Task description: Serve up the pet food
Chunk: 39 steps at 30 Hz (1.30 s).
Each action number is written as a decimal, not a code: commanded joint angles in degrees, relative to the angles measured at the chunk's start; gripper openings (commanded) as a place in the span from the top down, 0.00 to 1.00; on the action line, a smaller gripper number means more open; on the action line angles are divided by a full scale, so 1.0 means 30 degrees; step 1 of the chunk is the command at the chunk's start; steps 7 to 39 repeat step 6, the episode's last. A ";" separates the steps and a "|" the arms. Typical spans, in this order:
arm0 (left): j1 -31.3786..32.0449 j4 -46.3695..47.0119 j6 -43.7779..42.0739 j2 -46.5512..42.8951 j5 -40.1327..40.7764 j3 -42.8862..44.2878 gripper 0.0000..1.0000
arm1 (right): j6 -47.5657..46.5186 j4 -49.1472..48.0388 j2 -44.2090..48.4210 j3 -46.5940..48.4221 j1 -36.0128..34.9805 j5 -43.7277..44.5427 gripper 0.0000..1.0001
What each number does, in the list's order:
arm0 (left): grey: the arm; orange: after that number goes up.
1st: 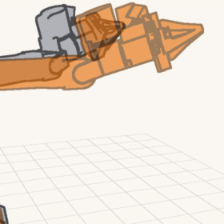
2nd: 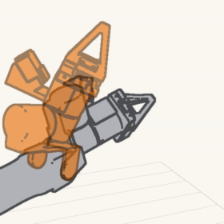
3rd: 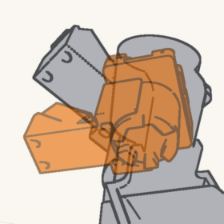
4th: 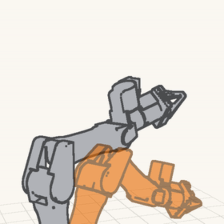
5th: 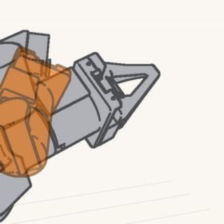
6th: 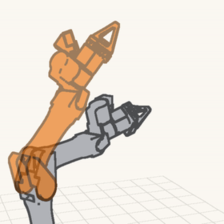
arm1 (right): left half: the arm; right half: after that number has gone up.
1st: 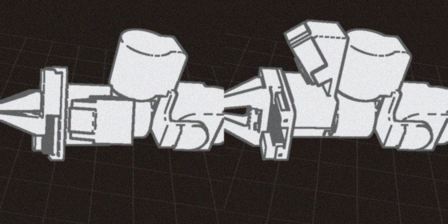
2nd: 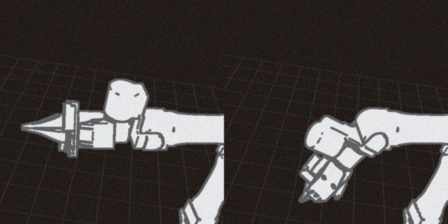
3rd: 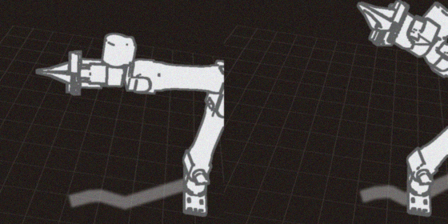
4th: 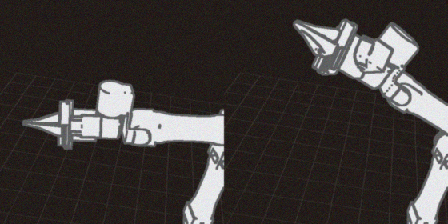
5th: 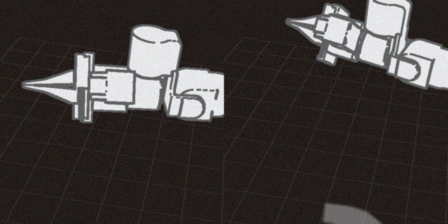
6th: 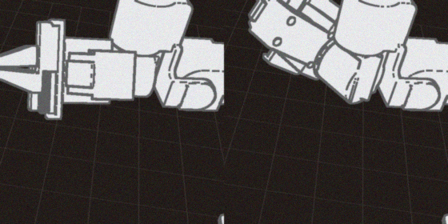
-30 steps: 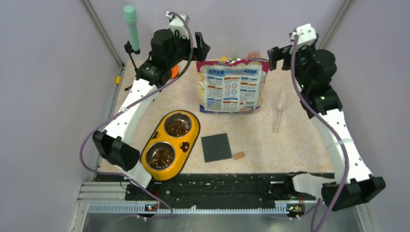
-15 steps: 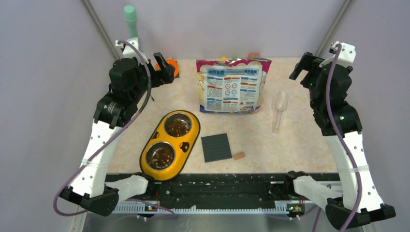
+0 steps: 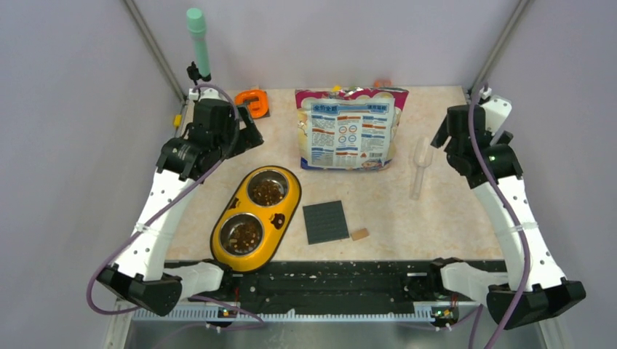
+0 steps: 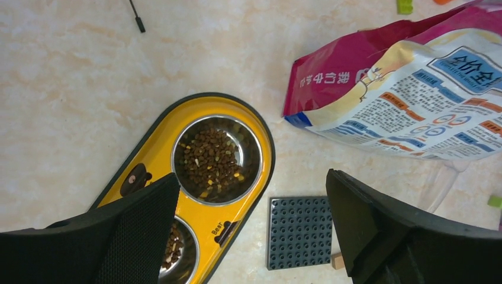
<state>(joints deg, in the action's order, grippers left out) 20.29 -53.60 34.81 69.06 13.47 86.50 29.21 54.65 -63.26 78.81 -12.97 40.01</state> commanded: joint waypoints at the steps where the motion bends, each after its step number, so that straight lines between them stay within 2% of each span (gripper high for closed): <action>1: -0.0026 -0.0056 0.1042 -0.0275 0.0797 -0.0435 0.02 | 0.1065 0.0459 0.0717 -0.0607 0.0035 0.0179 0.01; 39: -0.0026 -0.0248 0.1094 0.0007 0.1069 -0.0299 0.02 | 0.1339 -0.0054 0.1245 -0.1121 0.0026 0.0215 0.01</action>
